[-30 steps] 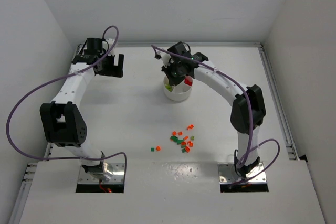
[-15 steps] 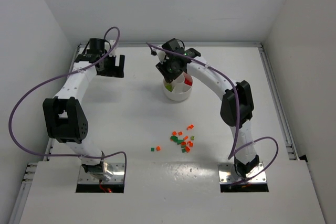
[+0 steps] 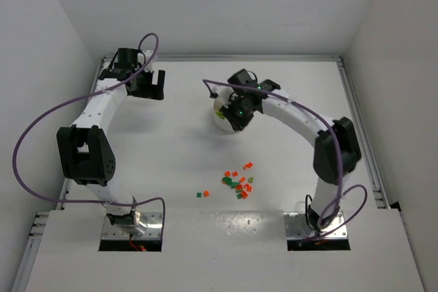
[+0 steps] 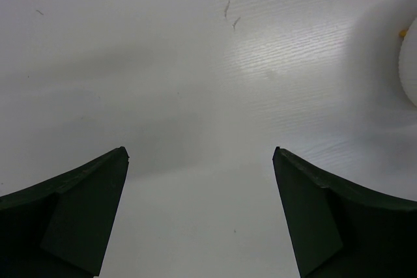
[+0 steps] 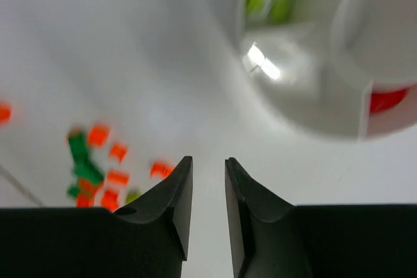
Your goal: Sort the legos into containers by color
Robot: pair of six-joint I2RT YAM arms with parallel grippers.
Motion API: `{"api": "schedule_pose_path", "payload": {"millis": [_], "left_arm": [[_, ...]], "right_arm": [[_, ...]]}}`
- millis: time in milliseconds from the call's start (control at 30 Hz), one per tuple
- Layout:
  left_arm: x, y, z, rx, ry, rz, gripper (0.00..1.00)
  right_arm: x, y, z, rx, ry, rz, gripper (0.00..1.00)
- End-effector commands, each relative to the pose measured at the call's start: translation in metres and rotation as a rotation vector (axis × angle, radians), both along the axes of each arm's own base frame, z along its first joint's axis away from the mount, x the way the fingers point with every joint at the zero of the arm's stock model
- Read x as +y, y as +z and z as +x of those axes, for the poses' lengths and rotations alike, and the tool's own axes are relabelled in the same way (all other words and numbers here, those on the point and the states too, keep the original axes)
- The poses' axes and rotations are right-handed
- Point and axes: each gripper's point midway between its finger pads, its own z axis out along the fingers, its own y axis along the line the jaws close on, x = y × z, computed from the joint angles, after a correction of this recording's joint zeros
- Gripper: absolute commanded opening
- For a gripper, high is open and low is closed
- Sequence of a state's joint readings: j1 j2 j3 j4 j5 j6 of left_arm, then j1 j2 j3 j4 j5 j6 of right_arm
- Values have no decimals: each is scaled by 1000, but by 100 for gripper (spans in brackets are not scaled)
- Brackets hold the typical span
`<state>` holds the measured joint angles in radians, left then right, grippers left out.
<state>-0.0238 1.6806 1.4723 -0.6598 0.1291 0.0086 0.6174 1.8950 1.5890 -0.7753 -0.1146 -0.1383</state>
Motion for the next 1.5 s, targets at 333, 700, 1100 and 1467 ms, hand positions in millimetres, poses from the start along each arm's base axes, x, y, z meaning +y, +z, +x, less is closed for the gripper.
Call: {"api": "schedule_pose_path", "payload": {"millis": [333,700,1100,1467], "left_arm": [[-19,13,2,-46,-79,-11,100],[-16,17,-4,-57,-56,9,100],[-15,14,-5,-46,-43,10,100],[-15,14,-5,-48,-50,16,100]], "right_arm": [[-83,-43,-169,356,467,-104,43],[-63,-73,-181,471,435,-109,44],[-51,-105,-176,408,341,-195,36],[-58,-126,-180,389,334,-282,39]]}}
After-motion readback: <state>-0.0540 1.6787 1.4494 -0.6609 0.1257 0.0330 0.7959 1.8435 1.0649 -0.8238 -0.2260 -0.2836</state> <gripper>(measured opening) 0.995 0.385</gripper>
